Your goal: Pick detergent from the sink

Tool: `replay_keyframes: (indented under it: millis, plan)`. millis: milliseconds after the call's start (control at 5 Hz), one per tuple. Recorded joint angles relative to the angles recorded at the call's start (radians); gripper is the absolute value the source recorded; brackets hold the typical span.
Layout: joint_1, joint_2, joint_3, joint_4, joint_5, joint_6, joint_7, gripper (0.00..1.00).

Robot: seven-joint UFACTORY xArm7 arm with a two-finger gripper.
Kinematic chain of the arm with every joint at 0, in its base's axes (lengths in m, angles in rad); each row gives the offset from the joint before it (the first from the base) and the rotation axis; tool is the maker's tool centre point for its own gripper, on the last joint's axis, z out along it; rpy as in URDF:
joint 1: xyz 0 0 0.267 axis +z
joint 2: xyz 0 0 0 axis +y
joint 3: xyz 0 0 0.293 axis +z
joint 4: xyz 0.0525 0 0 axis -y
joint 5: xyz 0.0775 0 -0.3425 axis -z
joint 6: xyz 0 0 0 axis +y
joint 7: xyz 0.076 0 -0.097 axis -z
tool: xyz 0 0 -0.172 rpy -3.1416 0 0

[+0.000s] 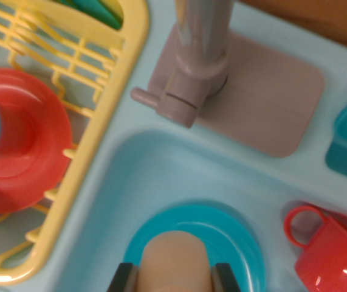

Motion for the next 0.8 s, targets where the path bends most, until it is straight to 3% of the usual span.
replay_keyframes:
  millis: [200,400,600,800]
  plan:
    - [0.0005,-0.016,0.000,0.031,-0.0044,0.047,0.005,1.00]
    - [0.0005,-0.016,0.000,0.031,-0.0044,0.047,0.005,1.00]
    - [0.0010,-0.033,-0.001,0.062,-0.0088,0.095,0.010,1.00]
    - [0.0010,-0.033,-0.001,0.062,-0.0088,0.095,0.010,1.00]
